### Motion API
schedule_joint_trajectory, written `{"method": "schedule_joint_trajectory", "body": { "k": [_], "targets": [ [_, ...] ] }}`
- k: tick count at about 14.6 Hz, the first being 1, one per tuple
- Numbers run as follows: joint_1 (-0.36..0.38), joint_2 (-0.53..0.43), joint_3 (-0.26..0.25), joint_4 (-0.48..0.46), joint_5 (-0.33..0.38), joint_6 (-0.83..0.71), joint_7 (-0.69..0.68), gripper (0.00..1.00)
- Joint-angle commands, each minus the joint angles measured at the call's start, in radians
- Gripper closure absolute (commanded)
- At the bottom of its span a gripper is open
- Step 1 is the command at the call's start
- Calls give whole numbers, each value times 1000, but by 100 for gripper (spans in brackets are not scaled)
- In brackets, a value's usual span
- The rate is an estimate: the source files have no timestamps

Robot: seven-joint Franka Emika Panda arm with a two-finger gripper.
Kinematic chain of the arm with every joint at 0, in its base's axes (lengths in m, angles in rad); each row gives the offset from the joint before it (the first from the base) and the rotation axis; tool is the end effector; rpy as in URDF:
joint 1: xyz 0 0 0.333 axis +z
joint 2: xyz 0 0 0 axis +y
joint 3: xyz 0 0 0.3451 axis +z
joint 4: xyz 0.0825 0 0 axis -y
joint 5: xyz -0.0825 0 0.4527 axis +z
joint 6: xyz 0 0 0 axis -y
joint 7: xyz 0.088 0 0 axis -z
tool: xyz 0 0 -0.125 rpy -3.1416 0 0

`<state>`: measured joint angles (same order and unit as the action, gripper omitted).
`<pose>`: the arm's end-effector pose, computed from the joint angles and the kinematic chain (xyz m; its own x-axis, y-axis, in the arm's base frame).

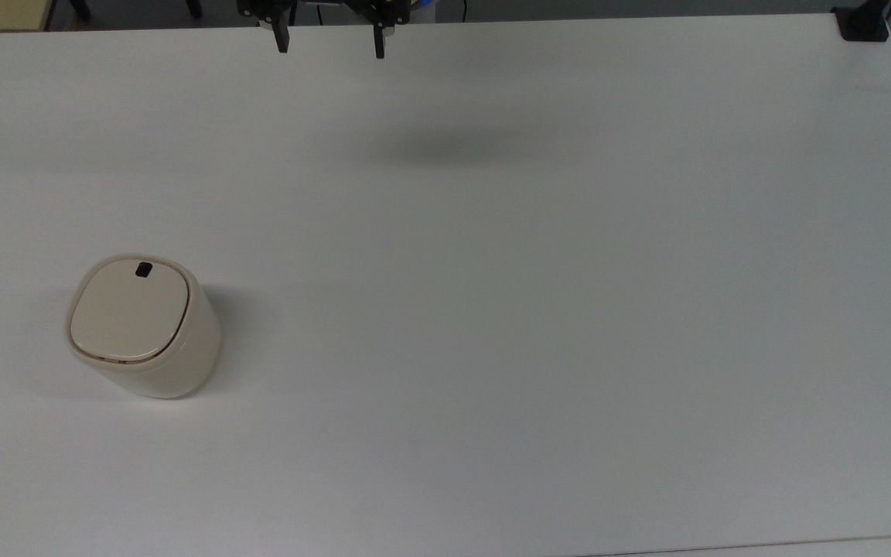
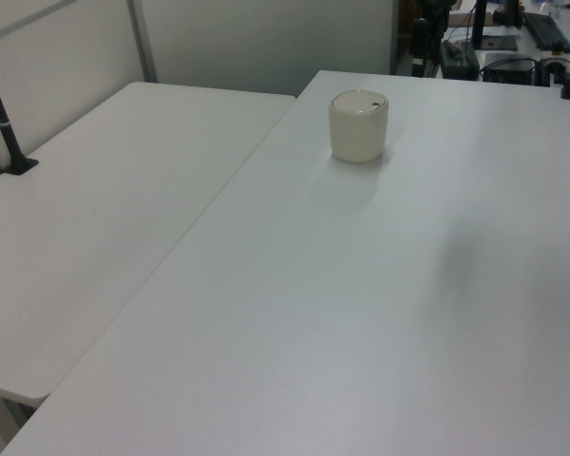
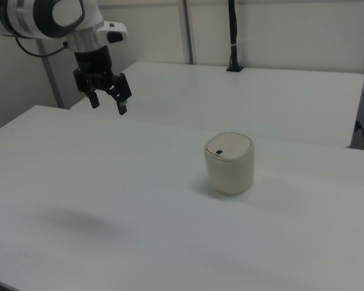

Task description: Open the trash bin

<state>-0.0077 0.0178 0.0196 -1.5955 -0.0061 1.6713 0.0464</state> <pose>0.6395 0.0068 0.6201 0.9977 -0.0339 0.0582 -0.0342 -0.9994 0.0031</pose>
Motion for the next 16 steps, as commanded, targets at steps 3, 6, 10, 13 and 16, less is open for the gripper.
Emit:
{"method": "schedule_joint_trajectory", "body": {
  "k": [3, 6, 10, 13, 16],
  "targets": [
    [3, 2, -3, 3, 3, 18, 9, 0],
    [2, 4, -3, 0, 2, 47, 9, 0],
    [-38, 8, -13, 2, -6, 103, -23, 14],
    [-47, 74, -59, 11, -6, 220, -39, 31],
    [-80, 157, -79, 41, -8, 397, -28, 59]
  ]
}}
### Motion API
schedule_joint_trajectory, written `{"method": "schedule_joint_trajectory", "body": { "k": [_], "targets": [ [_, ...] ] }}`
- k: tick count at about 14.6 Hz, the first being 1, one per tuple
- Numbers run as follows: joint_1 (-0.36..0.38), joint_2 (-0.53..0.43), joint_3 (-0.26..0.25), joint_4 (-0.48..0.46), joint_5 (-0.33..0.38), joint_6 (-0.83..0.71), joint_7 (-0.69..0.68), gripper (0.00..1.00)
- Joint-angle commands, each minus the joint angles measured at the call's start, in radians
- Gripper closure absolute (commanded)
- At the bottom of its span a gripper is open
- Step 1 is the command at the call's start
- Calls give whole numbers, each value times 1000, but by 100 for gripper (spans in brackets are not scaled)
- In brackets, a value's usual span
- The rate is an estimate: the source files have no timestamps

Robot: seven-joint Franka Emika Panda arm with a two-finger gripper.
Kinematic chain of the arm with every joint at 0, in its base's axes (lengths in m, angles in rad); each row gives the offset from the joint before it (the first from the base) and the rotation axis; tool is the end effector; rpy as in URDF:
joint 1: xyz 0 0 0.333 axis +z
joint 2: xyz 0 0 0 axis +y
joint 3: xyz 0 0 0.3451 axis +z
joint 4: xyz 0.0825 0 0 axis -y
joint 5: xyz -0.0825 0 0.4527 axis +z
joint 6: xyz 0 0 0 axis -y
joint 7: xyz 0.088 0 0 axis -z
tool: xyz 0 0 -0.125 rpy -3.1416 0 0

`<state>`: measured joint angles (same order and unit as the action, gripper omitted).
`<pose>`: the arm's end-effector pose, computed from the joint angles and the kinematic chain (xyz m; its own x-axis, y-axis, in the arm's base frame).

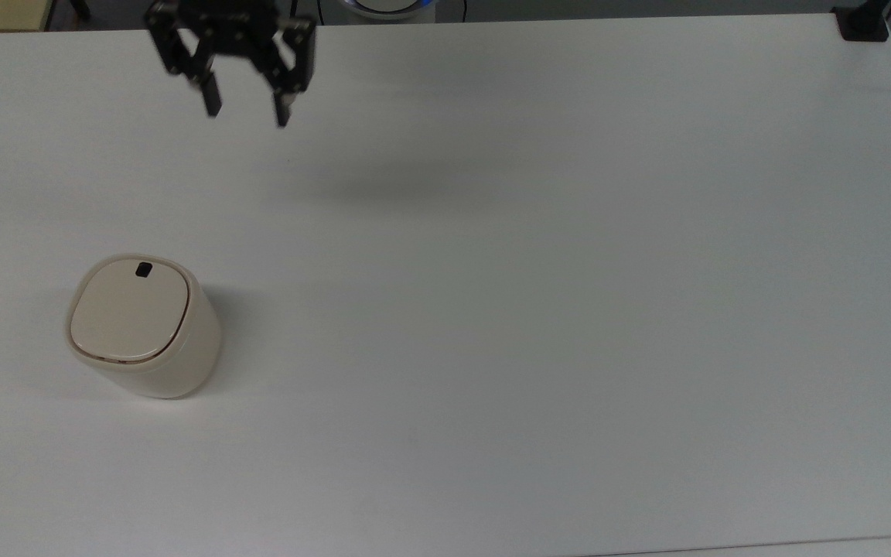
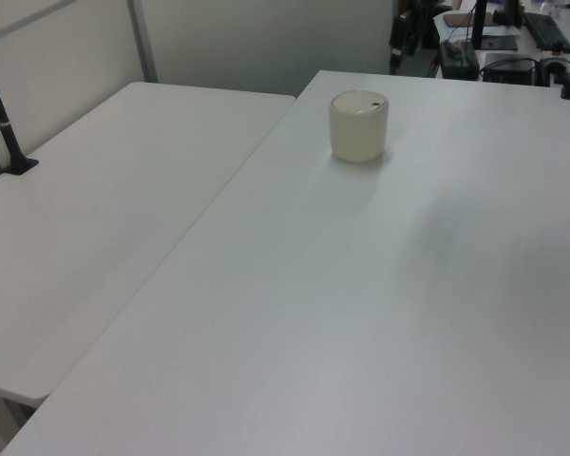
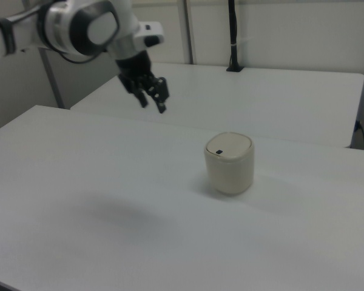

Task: Open the trash bin
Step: 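Move the gripper over the cream bin and lower it to the lid tab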

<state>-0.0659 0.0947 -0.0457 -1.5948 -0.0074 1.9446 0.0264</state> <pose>0.6865 -0.0763 0.5984 0.9588 -0.1300 0.2526 -0.1356 -0.9907 0.0050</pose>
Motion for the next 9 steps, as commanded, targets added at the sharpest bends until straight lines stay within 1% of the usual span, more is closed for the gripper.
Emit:
{"method": "schedule_joint_trajectory", "body": {
  "k": [1, 2, 3, 4, 5, 7, 9],
  "targets": [
    [-28, 105, -14, 52, -6, 167, -6, 67],
    [-31, 129, -20, 61, -5, 213, -3, 78],
    [-31, 155, -37, 61, -5, 268, 19, 91],
    [-32, 178, -43, 61, -5, 308, 35, 97],
    [-34, 203, -43, 61, -6, 348, 52, 100],
    [-35, 250, -58, 61, -8, 413, 87, 100],
    [-45, 289, -71, 59, -17, 441, 86, 100]
  ]
}}
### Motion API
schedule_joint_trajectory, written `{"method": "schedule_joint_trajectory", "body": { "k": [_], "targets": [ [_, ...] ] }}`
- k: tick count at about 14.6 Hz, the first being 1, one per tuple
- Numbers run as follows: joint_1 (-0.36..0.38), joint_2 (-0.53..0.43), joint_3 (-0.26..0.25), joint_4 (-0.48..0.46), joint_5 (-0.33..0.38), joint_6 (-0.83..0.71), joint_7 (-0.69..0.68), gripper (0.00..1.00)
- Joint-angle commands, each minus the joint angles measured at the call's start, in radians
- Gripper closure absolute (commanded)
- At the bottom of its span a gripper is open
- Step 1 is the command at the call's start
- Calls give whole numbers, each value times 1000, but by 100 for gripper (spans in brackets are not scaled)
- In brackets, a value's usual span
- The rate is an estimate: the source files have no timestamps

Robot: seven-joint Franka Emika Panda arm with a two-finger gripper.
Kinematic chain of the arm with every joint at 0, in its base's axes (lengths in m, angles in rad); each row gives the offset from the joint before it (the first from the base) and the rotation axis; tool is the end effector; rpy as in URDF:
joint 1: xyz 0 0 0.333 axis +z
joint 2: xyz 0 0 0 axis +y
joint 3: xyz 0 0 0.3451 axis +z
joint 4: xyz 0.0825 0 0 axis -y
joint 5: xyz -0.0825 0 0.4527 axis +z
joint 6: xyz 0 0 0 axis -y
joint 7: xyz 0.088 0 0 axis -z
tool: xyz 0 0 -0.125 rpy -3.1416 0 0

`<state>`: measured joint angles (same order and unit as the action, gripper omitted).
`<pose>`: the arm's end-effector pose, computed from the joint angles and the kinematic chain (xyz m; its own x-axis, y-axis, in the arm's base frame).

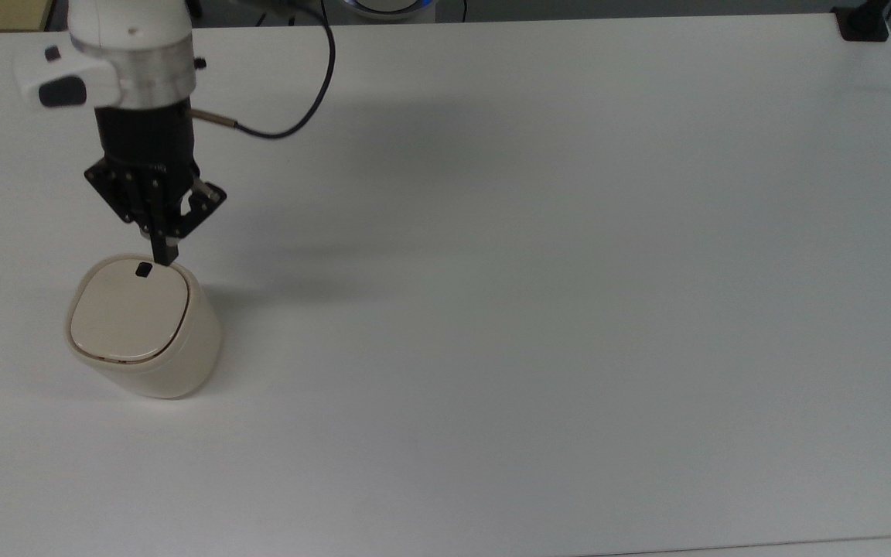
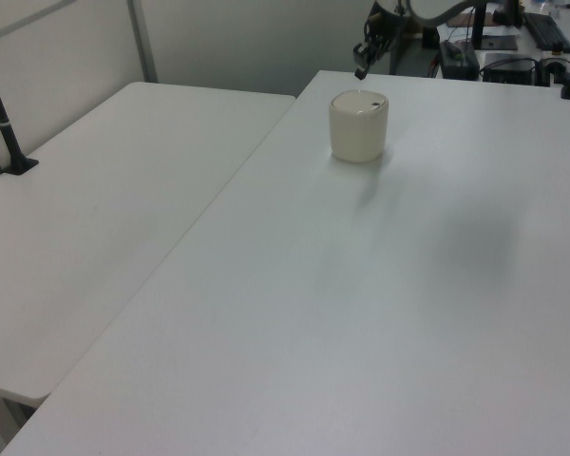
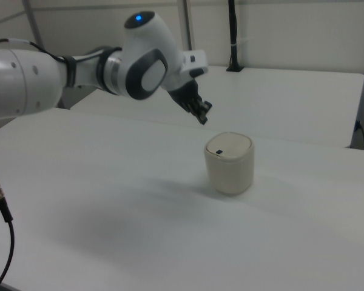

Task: Open the trash bin
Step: 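Move the gripper over the cream bin and lower it to the lid tab, then press the gripper fingers on the lid tab to flip the lid up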

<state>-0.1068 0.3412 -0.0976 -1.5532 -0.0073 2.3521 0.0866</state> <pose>0.7682 -0.1496 0.4927 0.8624 -0.2420 0.4446 -0.2707 -0.9627 0.0011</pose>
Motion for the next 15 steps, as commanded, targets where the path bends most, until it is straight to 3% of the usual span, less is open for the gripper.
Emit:
{"method": "schedule_joint_trajectory", "body": {
  "k": [1, 7, 13, 15],
  "targets": [
    [-5, 48, -22, 15, -19, 33, 24, 100],
    [-16, 71, -24, -1, -101, 38, 24, 100],
    [-16, 78, -24, -27, -125, 39, 32, 100],
    [-14, 78, -24, -57, -175, 38, 32, 100]
  ]
}}
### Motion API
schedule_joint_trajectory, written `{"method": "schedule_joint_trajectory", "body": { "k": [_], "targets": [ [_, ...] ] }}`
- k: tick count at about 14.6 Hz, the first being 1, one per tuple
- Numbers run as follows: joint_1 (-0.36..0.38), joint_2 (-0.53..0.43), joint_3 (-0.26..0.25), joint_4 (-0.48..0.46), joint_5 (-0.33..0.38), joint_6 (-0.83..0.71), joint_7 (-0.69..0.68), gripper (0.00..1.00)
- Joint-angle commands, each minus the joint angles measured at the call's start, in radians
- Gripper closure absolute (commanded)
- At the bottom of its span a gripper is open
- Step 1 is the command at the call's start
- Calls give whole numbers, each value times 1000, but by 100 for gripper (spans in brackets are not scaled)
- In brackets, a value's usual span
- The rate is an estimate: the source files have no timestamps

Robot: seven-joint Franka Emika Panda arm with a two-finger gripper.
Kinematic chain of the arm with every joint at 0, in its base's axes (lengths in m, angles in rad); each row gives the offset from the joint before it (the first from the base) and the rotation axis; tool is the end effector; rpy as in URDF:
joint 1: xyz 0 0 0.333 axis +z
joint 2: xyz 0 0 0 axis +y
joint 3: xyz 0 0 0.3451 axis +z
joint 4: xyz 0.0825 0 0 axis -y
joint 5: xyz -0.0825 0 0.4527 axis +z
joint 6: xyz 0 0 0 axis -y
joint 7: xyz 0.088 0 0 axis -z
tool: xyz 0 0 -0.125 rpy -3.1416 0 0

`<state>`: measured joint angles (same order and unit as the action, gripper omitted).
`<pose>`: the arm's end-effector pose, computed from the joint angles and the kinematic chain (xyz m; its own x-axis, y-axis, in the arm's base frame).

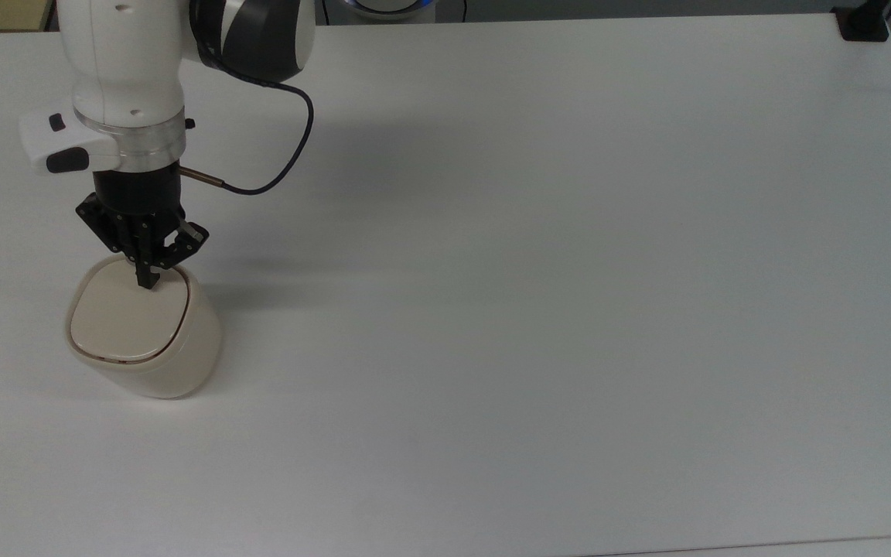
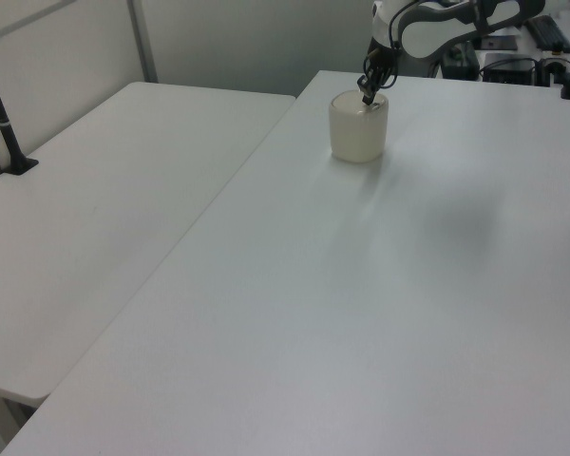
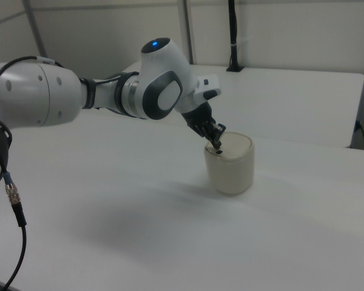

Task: Open the trash bin
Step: 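Press the gripper fingers on the lid tab to flip the lid up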

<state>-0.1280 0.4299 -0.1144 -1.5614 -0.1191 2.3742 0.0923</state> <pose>0.7730 -0.1812 0.4219 0.9030 -0.2014 0.3796 -0.2643 -0.9568 0.1212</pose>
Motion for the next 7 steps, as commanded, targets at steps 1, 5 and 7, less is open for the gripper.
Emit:
{"method": "schedule_joint_trajectory", "body": {
  "k": [1, 5, 7],
  "targets": [
    [7, -13, -7, -64, -86, 16, 27, 100],
    [7, -29, -5, -55, -122, 10, 136, 100],
    [8, -92, -1, -45, -114, -1, 193, 100]
  ]
}}
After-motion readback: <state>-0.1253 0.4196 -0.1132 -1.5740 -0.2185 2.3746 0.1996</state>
